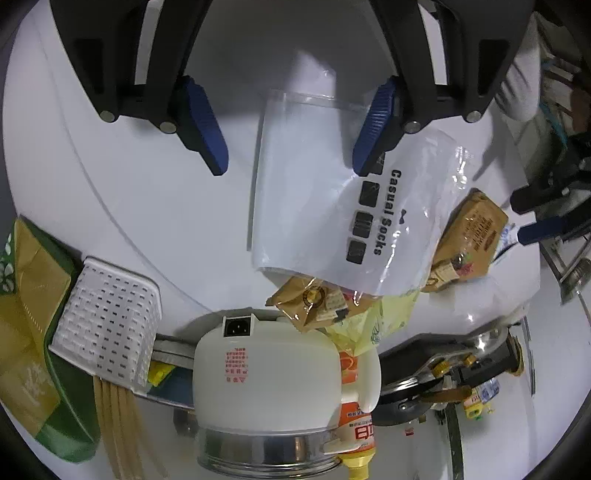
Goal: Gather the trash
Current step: 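Grasp the brown snack packet with the left gripper while the right gripper grasps the white Casual Socks bag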
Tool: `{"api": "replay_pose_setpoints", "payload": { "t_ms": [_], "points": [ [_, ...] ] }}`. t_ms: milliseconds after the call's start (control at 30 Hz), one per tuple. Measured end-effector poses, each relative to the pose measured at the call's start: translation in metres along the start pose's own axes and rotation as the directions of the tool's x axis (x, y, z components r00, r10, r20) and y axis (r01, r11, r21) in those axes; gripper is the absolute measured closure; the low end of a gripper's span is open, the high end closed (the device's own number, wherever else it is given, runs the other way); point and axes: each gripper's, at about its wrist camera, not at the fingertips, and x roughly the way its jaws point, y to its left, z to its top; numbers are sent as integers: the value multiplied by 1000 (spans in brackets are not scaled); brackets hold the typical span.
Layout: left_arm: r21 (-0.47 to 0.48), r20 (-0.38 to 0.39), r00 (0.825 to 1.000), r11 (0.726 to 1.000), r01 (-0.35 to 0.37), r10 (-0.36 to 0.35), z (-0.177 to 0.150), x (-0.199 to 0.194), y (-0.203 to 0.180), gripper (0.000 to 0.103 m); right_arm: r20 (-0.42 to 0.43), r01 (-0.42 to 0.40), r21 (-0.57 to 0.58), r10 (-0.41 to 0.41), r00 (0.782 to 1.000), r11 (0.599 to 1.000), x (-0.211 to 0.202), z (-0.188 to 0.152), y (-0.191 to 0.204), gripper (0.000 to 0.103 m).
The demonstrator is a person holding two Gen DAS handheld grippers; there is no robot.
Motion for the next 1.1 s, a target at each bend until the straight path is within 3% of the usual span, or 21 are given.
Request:
{"api": "replay_pose_setpoints", "payload": {
  "t_ms": [233, 400, 767, 1033, 1067, 1100],
  "points": [
    [-11, -24, 1000, 1000, 3, -3, 11, 10, -1, 41, 42, 10, -24, -9, 999, 1000, -4, -3, 7, 67],
    [8, -38, 999, 1000, 3, -3, 16, 21, -5, 41, 56, 23, -40, -21, 998, 999, -7, -5, 3, 96],
    [69, -109, 993, 997, -33, 40, 16, 52, -20, 41, 123, -22, 26, 19, 992, 999, -32, -12, -22, 101],
    [110, -103, 992, 992, -62, 73, 16, 55, -29, 41, 165, -66, 72, 53, 985, 995, -51, -13, -36, 101],
    [115, -103, 992, 992, -60, 72, 16, 55, -29, 42, 169, -69, 75, 56, 984, 995, -52, -13, -37, 101],
    [121, -104, 992, 991, -56, 68, 16, 54, -31, 50, 171, -73, 77, 59, 983, 994, -54, -13, -38, 101]
  ]
}}
